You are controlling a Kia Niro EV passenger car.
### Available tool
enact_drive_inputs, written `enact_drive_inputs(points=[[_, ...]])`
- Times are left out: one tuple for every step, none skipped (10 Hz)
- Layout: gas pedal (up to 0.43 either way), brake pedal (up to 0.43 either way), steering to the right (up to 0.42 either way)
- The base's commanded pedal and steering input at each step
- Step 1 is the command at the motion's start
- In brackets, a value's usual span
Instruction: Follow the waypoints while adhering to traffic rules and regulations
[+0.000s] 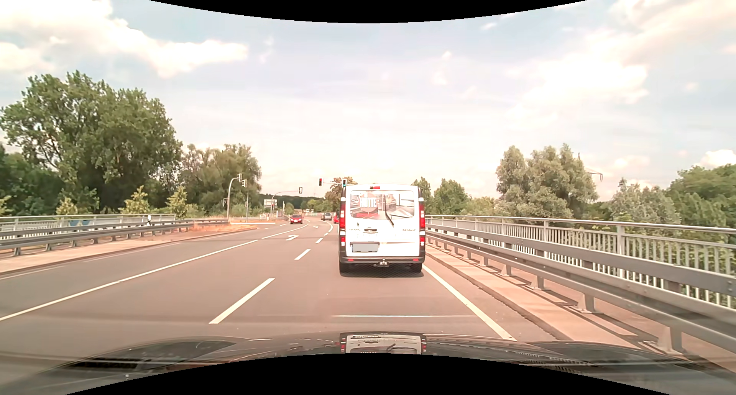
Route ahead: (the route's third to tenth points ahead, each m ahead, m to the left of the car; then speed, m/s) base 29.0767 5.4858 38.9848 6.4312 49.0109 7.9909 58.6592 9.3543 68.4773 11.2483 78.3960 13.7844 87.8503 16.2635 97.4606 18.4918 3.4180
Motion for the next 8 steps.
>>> enact_drive_inputs(points=[[0.0, 0.195, -0.015], [0.0, 0.207, -0.015], [0.0, 0.207, -0.015], [0.0, 0.207, -0.015], [0.0, 0.207, -0.015], [0.0, 0.213, -0.015], [0.0, 0.189, -0.015], [0.0, 0.171, -0.014]])
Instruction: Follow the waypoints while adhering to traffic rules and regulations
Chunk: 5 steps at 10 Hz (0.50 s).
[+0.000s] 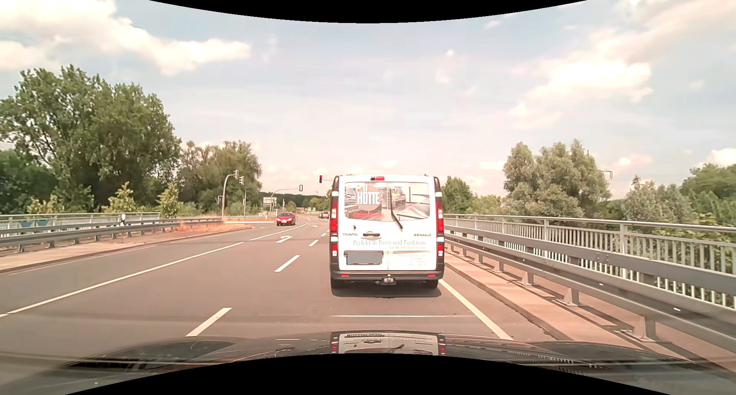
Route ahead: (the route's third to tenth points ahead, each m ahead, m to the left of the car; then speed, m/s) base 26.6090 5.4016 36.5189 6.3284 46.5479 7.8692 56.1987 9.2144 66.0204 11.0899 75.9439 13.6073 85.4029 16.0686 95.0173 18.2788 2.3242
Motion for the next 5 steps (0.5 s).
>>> enact_drive_inputs(points=[[0.0, 0.152, -0.014], [0.0, 0.122, -0.014], [0.0, 0.043, -0.014], [0.0, 0.0, -0.014], [0.0, 0.0, -0.014]])
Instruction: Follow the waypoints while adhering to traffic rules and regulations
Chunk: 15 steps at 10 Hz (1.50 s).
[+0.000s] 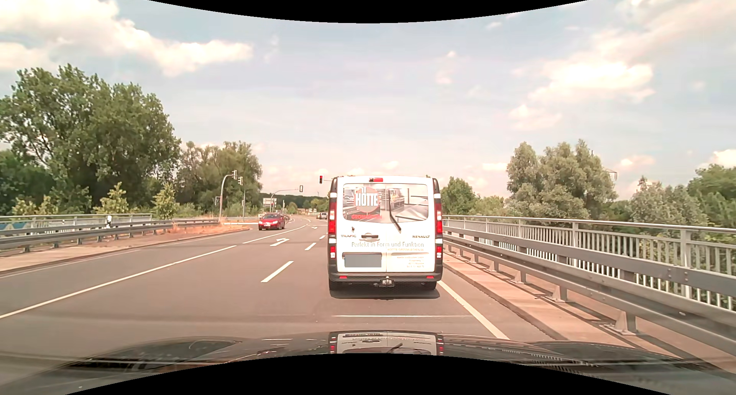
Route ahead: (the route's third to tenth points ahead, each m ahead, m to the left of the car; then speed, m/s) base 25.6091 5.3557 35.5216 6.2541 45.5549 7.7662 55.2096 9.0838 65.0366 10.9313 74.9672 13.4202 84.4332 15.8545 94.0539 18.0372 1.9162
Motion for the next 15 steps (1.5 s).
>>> enact_drive_inputs(points=[[0.039, 0.0, -0.014], [0.067, 0.0, -0.014], [0.087, 0.0, -0.014], [0.087, 0.0, -0.014], [0.087, 0.0, -0.014], [0.098, 0.0, -0.014], [0.11, 0.0, -0.014], [0.13, 0.0, -0.014], [0.138, 0.0, -0.014], [0.15, 0.0, -0.014], [0.15, 0.0, -0.014], [0.15, 0.0, -0.013], [0.15, 0.0, -0.013], [0.15, 0.0, -0.013], [0.157, 0.0, -0.013]])
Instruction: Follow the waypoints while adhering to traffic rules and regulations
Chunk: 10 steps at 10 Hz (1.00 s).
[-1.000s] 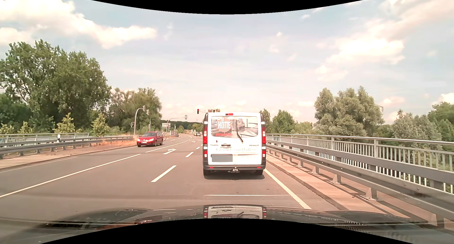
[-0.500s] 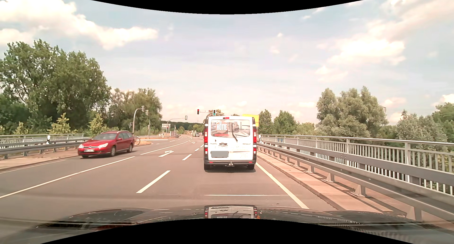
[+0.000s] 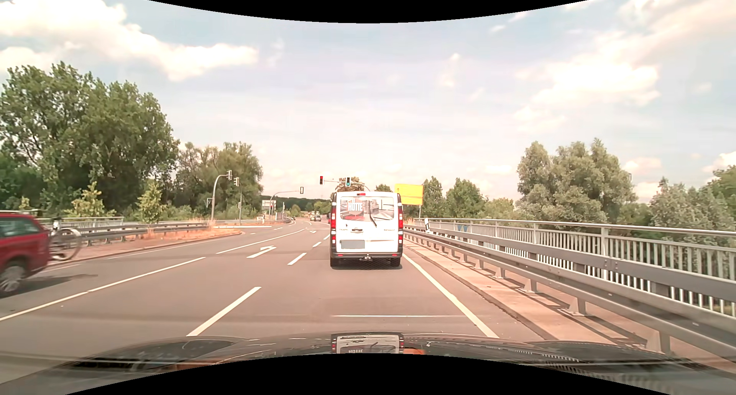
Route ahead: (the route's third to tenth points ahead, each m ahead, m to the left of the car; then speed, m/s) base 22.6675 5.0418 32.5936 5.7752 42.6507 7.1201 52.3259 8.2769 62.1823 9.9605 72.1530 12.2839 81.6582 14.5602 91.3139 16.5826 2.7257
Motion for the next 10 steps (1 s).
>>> enact_drive_inputs(points=[[0.157, 0.0, -0.013], [0.169, 0.0, -0.013], [0.169, 0.0, -0.013], [0.169, 0.0, -0.013], [0.177, 0.0, -0.012], [0.189, 0.0, -0.012], [0.189, 0.0, -0.012], [0.189, 0.0, -0.012], [0.189, 0.0, -0.011], [0.189, 0.0, -0.011]])
